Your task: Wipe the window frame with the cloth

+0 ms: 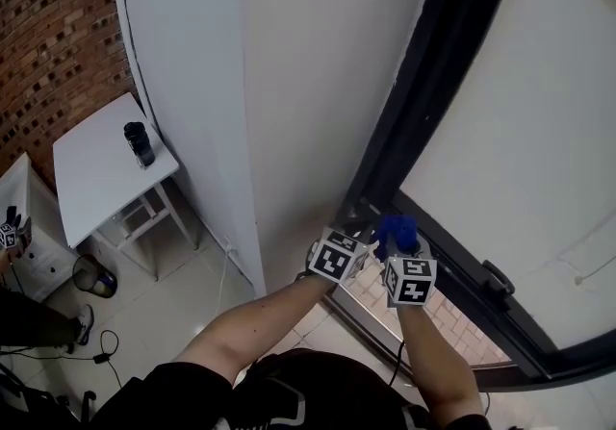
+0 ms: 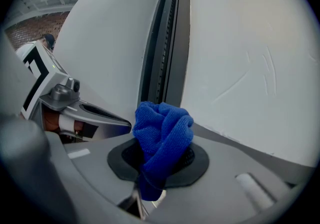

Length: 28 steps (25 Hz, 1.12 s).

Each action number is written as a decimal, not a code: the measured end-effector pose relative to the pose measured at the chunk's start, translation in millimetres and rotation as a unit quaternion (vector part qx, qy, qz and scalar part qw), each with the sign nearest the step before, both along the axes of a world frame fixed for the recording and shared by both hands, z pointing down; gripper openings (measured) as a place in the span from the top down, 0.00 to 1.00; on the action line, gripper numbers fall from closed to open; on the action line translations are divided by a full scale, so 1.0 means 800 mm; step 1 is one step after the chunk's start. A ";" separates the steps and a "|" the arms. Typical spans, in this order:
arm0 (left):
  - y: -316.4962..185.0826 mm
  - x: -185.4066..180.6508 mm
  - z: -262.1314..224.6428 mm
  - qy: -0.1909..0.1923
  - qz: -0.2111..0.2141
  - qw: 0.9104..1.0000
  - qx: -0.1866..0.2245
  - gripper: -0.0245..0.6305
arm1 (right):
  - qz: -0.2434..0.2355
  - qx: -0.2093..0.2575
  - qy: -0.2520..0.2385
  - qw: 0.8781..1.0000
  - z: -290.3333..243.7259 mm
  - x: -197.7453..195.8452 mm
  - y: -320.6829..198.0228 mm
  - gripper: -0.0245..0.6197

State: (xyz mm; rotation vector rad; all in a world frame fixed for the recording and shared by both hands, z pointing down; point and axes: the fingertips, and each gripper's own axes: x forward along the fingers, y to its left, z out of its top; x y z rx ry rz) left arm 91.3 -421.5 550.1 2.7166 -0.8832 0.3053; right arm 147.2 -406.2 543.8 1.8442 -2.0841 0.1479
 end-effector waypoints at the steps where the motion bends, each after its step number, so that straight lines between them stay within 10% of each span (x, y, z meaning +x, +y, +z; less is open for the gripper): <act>1: -0.001 0.000 -0.001 0.000 -0.002 1.000 0.003 0.97 | -0.002 -0.002 -0.001 1.000 0.000 0.001 0.000 0.85; 28: -0.003 -0.067 0.001 -0.049 -0.087 0.995 0.002 0.97 | -0.093 -0.025 -0.039 0.995 0.010 -0.063 -0.037 0.85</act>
